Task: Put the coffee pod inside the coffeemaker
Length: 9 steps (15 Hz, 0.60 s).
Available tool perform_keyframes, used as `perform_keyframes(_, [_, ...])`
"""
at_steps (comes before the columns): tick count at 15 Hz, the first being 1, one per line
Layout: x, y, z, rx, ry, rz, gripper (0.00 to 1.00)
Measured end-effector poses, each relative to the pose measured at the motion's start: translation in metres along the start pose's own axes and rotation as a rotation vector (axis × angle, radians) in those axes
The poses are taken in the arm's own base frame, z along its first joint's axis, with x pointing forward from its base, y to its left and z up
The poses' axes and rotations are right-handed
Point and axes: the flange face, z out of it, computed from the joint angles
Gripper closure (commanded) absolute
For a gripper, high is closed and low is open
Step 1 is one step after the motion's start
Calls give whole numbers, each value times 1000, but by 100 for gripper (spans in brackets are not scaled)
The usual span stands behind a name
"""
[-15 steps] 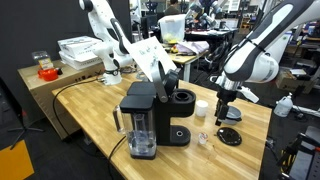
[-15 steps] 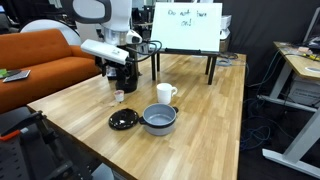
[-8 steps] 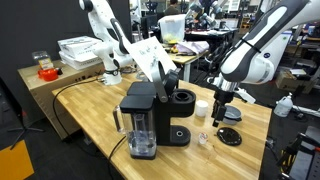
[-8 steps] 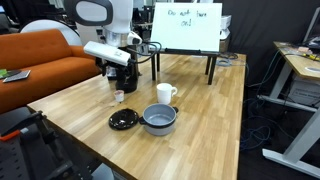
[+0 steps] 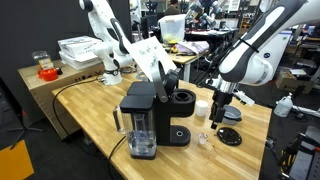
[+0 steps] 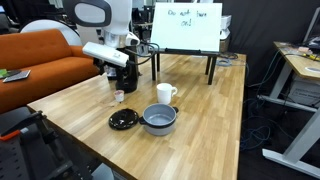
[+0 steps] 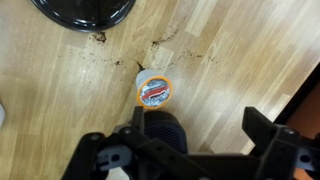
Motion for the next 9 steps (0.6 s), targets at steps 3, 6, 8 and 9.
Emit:
perform_keyframes(3, [-3, 2, 13, 36, 10, -20, 0])
perform_keyframes(6, [-9, 10, 33, 64, -9, -23, 0])
perform_keyframes(8, [-8, 16, 46, 78, -19, -29, 0])
perform_keyframes(9, [-6, 19, 52, 81, -24, -39, 0])
